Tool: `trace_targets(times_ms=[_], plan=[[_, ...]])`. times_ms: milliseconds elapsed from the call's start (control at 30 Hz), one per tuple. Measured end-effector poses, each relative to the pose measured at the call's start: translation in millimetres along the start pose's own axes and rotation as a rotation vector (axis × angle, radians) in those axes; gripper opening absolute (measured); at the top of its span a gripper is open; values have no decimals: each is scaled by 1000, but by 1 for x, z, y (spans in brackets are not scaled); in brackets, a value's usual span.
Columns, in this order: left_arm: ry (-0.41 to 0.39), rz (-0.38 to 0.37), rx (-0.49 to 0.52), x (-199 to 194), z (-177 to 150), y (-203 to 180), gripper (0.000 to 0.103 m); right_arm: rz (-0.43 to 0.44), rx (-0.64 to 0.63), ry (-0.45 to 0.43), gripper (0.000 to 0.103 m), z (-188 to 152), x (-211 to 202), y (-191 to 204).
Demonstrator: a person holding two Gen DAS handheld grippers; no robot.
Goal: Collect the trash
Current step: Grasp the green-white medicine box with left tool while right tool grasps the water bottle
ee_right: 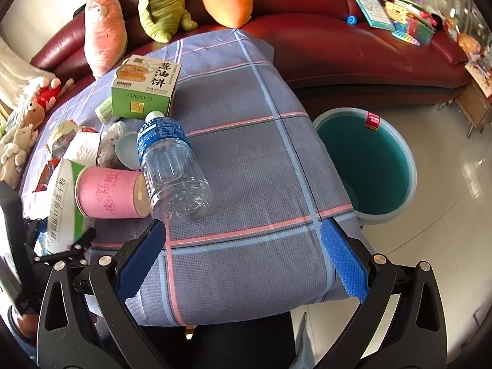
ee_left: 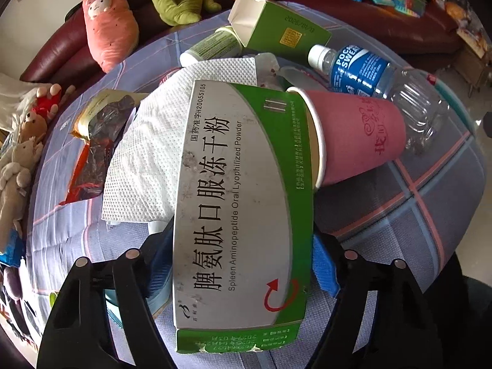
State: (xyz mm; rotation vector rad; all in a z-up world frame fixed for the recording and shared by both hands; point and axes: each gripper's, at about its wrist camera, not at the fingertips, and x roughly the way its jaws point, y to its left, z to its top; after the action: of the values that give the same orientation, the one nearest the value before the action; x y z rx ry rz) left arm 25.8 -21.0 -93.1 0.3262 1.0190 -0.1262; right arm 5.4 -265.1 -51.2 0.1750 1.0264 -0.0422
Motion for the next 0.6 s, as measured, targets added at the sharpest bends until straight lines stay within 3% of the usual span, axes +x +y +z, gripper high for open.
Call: trace_targets(times_ms=[367,433,533,600], plan=[[-98,-246,-235,-45,14,76,72,125,-147,136,97,57,38,45],[-125,-281,-270,-54,21,86,72,129,-181,171,89,68,53,59],[-160,-318,-299,-61,34,95,72,144,-206,232,60,80,75,74],[-176,-301,-299,-62,43,96,72,163,-203,271,60,84,86,79]])
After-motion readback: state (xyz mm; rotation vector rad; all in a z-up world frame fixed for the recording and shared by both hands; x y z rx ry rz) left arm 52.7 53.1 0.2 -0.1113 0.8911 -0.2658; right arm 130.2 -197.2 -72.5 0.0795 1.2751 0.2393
